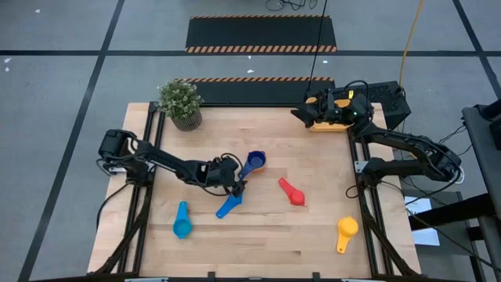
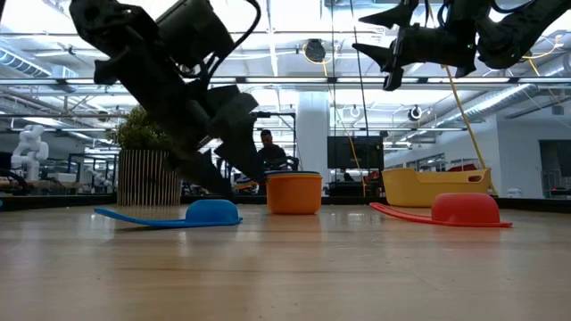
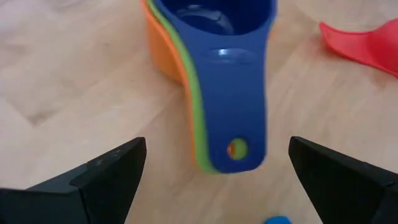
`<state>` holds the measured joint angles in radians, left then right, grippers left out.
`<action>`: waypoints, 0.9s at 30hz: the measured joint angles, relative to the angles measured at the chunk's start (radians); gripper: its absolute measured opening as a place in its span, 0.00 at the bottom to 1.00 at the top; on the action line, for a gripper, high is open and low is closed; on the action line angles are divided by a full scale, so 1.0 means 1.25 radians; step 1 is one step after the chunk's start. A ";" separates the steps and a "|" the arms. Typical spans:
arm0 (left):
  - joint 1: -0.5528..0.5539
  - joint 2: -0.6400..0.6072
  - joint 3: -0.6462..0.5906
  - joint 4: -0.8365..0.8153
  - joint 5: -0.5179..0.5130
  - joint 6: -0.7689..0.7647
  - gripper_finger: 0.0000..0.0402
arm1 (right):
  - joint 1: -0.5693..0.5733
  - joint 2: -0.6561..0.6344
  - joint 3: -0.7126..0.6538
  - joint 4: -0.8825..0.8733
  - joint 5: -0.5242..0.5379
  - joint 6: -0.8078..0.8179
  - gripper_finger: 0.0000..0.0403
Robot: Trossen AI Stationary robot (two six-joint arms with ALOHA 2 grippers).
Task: Nest measuring cups in basket
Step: Stack the dark blue measuring cup on top of the green measuring cup
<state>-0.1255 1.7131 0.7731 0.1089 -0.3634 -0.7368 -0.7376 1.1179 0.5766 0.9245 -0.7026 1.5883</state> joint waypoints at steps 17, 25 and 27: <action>0.003 0.019 0.008 -0.014 -0.030 -0.043 0.84 | -0.001 0.001 0.000 -0.009 -0.006 -0.003 0.53; 0.003 0.019 0.008 -0.002 -0.027 -0.070 0.58 | -0.001 0.001 0.000 -0.009 -0.006 0.001 0.53; 0.003 0.019 0.008 0.000 -0.027 -0.071 0.53 | -0.001 0.001 0.000 -0.009 -0.006 0.001 0.53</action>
<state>-0.1219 1.7363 0.7834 0.1089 -0.3969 -0.8253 -0.7383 1.1191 0.5769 0.9139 -0.7105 1.5898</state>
